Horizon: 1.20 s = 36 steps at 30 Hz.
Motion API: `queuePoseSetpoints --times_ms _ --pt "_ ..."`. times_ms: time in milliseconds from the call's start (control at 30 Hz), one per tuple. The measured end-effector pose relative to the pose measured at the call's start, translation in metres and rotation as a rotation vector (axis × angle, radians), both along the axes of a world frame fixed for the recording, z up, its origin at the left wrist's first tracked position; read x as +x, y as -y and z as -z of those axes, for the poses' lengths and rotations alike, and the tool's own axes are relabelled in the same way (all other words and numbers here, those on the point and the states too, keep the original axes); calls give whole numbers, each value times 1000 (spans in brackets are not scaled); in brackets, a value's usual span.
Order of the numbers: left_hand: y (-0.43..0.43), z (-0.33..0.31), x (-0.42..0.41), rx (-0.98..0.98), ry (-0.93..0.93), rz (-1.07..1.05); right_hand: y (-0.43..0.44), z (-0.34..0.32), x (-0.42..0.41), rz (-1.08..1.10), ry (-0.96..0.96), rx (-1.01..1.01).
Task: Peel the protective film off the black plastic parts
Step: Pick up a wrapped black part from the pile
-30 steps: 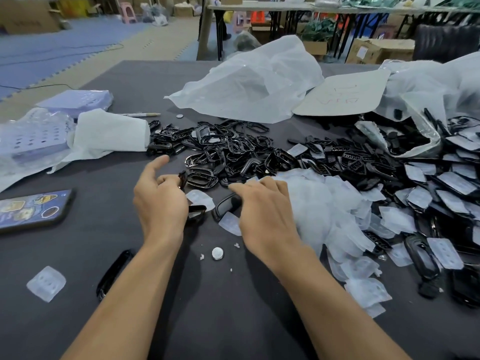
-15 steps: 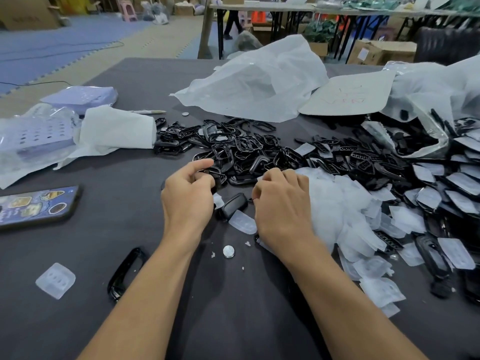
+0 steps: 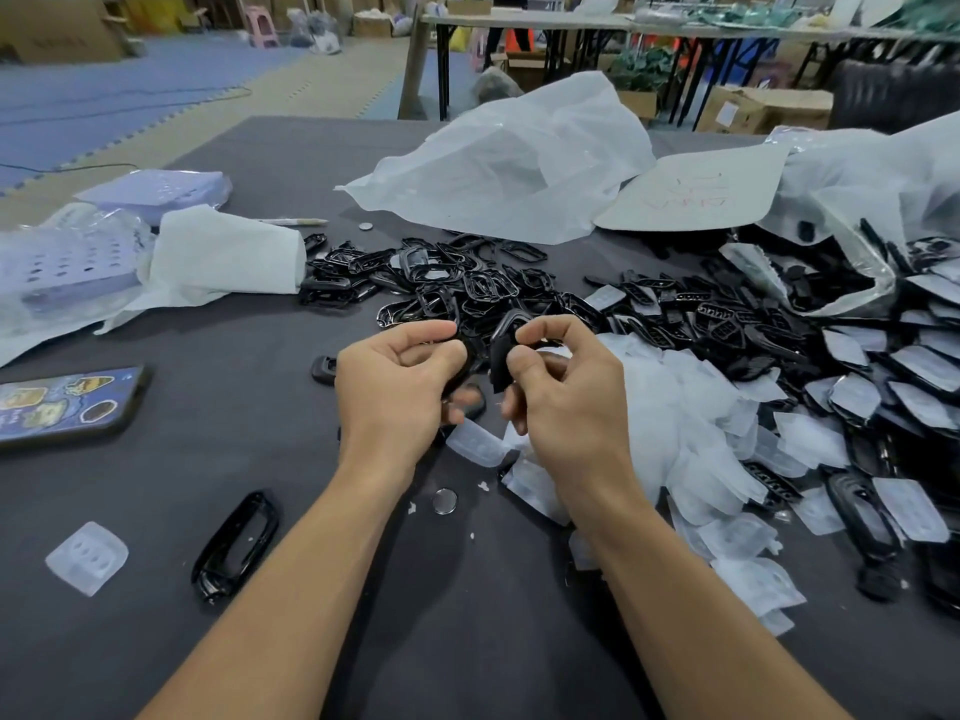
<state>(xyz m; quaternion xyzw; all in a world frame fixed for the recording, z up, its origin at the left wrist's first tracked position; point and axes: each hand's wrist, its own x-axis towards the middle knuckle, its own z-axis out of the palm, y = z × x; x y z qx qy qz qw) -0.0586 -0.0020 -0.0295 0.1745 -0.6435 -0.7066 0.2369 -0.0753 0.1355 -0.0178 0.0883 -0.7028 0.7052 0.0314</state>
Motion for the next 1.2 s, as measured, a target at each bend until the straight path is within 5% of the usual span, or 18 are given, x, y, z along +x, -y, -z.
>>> queuePoseSetpoints --times_ms 333,800,1000,1200 --pt "-4 4 3 -325 -8 11 1 -1 -1 -28 26 2" --pt "-4 -6 5 -128 -29 308 -2 1 -5 -70 101 -166" --pt "-8 -4 9 -523 -119 56 0 0 -6 -215 174 -208" --pt "-3 -9 6 -4 -41 176 -1 -1 -10 -180 217 -231"
